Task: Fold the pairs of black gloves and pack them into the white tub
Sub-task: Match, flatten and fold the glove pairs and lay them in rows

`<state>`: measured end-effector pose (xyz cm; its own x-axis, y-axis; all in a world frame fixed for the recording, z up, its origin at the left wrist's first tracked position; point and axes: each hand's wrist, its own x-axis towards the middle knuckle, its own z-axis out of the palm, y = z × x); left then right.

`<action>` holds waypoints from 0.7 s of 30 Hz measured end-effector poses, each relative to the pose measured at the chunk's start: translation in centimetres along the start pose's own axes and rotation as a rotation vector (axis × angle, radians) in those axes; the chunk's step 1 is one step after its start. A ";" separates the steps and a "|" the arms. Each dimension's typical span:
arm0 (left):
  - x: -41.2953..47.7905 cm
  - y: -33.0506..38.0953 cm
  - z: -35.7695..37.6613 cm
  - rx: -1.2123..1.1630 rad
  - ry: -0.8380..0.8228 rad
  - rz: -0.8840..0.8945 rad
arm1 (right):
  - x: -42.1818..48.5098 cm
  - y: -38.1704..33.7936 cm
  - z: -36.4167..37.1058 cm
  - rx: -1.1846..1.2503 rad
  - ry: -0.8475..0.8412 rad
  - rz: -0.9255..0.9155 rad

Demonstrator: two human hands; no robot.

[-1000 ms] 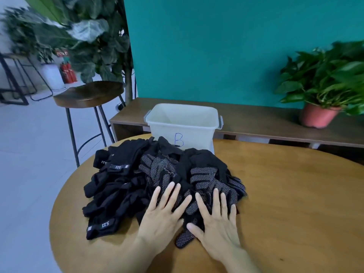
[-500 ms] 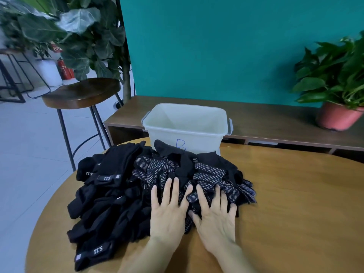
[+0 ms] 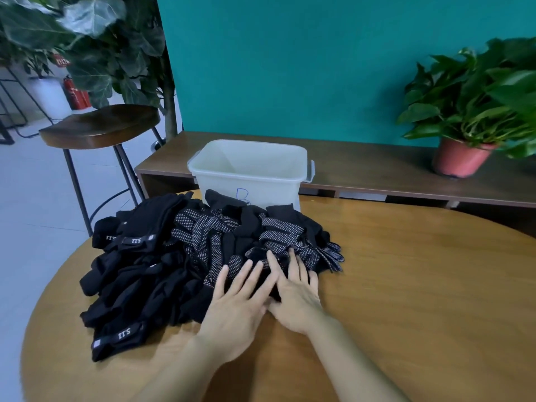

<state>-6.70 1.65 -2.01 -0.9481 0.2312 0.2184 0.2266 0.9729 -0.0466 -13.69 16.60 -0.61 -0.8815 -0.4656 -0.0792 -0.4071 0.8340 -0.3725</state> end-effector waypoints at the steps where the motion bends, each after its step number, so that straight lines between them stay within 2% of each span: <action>1: -0.2 -0.4 0.6 0.048 -0.001 -0.016 | -0.8 0.8 -0.3 0.040 0.033 -0.055; 4: -0.2 -1.0 1.6 0.130 0.032 -0.003 | -2.8 3.6 -0.8 -0.017 0.302 -0.152; 6: 0.0 -1.1 1.8 0.163 0.065 0.015 | -3.0 5.2 -1.1 -0.064 0.402 -0.096; 9: 0.6 -1.4 1.7 0.189 0.094 -0.007 | -2.5 6.5 -1.4 -0.022 0.182 0.036; 11: 1.0 -1.6 1.7 0.232 0.129 -0.015 | -1.7 6.3 -1.2 -0.044 0.065 0.044; 17: 1.2 -1.7 1.5 0.295 0.139 -0.103 | 0.2 3.5 0.3 -0.164 -0.003 -0.010; 21: 1.0 -1.8 1.7 0.276 0.185 -0.105 | -0.4 4.2 -0.6 -0.174 -0.038 -0.033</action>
<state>-8.46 0.16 -3.37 -0.9006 0.1496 0.4081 0.0369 0.9619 -0.2711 -15.15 20.43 -1.62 -0.8585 -0.5018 -0.1056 -0.4740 0.8551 -0.2100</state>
